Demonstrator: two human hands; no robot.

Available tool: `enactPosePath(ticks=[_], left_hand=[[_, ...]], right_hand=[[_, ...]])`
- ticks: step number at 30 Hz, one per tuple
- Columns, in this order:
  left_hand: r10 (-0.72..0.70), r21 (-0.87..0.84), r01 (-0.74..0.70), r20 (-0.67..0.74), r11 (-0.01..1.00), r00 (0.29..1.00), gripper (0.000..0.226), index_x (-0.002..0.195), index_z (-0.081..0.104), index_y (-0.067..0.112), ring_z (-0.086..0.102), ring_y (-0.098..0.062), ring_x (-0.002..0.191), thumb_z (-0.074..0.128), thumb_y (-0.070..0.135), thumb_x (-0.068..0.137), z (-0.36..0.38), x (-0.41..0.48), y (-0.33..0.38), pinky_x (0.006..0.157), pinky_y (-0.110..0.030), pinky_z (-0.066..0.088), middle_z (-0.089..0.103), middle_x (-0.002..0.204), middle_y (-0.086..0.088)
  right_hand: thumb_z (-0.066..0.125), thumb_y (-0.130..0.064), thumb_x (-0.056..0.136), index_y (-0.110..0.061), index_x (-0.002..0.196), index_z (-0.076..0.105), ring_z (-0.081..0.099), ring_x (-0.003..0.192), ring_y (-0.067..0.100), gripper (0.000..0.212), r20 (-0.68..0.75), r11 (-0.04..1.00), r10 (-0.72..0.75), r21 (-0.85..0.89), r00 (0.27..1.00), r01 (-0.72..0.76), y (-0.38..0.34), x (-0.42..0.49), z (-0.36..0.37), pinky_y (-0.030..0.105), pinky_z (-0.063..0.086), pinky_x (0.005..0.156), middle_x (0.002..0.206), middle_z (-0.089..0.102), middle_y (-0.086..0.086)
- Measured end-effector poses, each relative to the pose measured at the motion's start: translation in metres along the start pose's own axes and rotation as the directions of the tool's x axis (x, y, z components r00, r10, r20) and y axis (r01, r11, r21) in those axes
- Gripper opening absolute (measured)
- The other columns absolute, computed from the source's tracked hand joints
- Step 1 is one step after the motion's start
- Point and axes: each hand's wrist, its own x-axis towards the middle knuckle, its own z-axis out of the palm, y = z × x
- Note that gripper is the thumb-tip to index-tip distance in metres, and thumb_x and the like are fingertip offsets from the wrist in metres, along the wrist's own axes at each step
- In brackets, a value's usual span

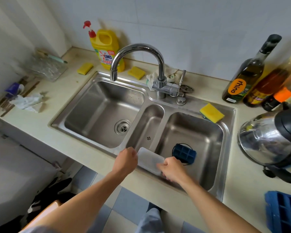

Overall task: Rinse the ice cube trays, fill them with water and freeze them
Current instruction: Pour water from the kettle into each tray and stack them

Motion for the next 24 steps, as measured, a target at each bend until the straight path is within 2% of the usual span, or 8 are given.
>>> enactPosePath(ticks=[5, 10, 12, 14, 17, 20, 22, 24], left_hand=[[0.025, -0.064, -0.03, -0.077, 0.997, 0.997, 0.01, 0.087, 0.065, 0.016, 0.062, -0.02, 0.075, 0.059, 0.019, 0.094, -0.007, 0.013, 0.019, 0.068, -0.034, 0.052, 0.066, 0.074, 0.004], [0.112, -0.104, -0.106, 0.052, 0.989, 0.992, 0.011, 0.084, 0.062, 0.018, 0.07, -0.021, 0.078, 0.06, 0.014, 0.094, 0.003, 0.036, 0.059, 0.07, -0.037, 0.058, 0.071, 0.083, -0.001], [0.16, -0.108, -0.145, 0.148, 0.984, 0.976, 0.008, 0.096, 0.06, 0.019, 0.072, -0.02, 0.078, 0.062, 0.011, 0.095, 0.017, 0.047, 0.077, 0.067, -0.031, 0.059, 0.072, 0.092, -0.004], [0.2, -0.058, -0.191, 0.276, 0.98, 0.94, 0.019, 0.112, 0.061, 0.017, 0.073, -0.018, 0.077, 0.064, 0.008, 0.095, 0.036, 0.06, 0.095, 0.062, -0.025, 0.059, 0.071, 0.096, -0.006], [0.211, 0.114, -0.283, 0.424, 0.952, 0.881, 0.023, 0.116, 0.064, 0.005, 0.073, -0.023, 0.083, 0.067, 0.006, 0.094, 0.064, 0.08, 0.116, 0.077, -0.035, 0.062, 0.071, 0.093, -0.007], [0.191, 0.196, -0.318, 0.483, 0.928, 0.855, 0.035, 0.122, 0.061, 0.003, 0.071, -0.031, 0.093, 0.068, 0.002, 0.089, 0.091, 0.1, 0.128, 0.082, -0.041, 0.061, 0.071, 0.106, -0.016], [0.187, 0.277, -0.348, 0.475, 0.896, 0.86, 0.04, 0.127, 0.06, 0.007, 0.067, -0.031, 0.095, 0.065, 0.002, 0.088, 0.107, 0.114, 0.131, 0.076, -0.035, 0.056, 0.067, 0.117, -0.016], [0.187, 0.317, -0.365, 0.475, 0.875, 0.86, 0.035, 0.125, 0.06, 0.007, 0.06, -0.029, 0.088, 0.06, 0.003, 0.09, 0.123, 0.126, 0.129, 0.072, -0.034, 0.051, 0.065, 0.117, -0.016]], right_hand=[[0.064, -0.036, 0.096, -0.018, 0.064, 0.056, 0.054, 0.048, 0.011, 0.038, -0.139, 0.998, -0.015, 0.053, 0.99, 0.023, -0.002, -0.004, -0.016, 0.028, 0.041, 0.051, 0.057, 0.063, -0.004], [0.062, -0.028, 0.097, -0.011, 0.082, 0.061, 0.068, 0.069, 0.026, 0.023, -0.296, 0.986, 0.069, 0.167, 0.953, -0.02, 0.013, -0.007, -0.054, 0.043, 0.056, 0.068, 0.071, 0.069, 0.004], [0.062, -0.024, 0.098, -0.015, 0.086, 0.061, 0.069, 0.074, 0.025, 0.015, -0.332, 0.983, 0.116, 0.174, 0.936, -0.061, 0.027, -0.004, -0.066, 0.043, 0.058, 0.072, 0.076, 0.069, 0.003], [0.06, -0.021, 0.099, -0.017, 0.089, 0.061, 0.069, 0.079, 0.026, 0.011, -0.356, 0.973, 0.177, 0.201, 0.918, -0.11, 0.044, 0.001, -0.075, 0.046, 0.061, 0.074, 0.083, 0.07, 0.003], [0.059, -0.017, 0.097, -0.013, 0.091, 0.063, 0.071, 0.08, 0.029, 0.009, -0.396, 0.962, 0.245, 0.214, 0.885, -0.171, 0.067, 0.015, -0.081, 0.048, 0.061, 0.076, 0.086, 0.071, 0.006], [0.059, -0.017, 0.098, -0.011, 0.092, 0.063, 0.071, 0.078, 0.028, 0.009, -0.403, 0.952, 0.291, 0.207, 0.868, -0.224, 0.083, 0.032, -0.076, 0.046, 0.061, 0.073, 0.085, 0.07, 0.008], [0.058, -0.015, 0.099, -0.011, 0.091, 0.06, 0.07, 0.076, 0.027, 0.009, -0.393, 0.945, 0.318, 0.209, 0.863, -0.253, 0.092, 0.046, -0.067, 0.041, 0.06, 0.065, 0.082, 0.068, 0.007], [0.059, -0.011, 0.098, -0.014, 0.087, 0.055, 0.065, 0.074, 0.023, 0.012, -0.39, 0.943, 0.325, 0.199, 0.862, -0.266, 0.1, 0.061, -0.058, 0.027, 0.049, 0.052, 0.077, 0.062, 0.002]])
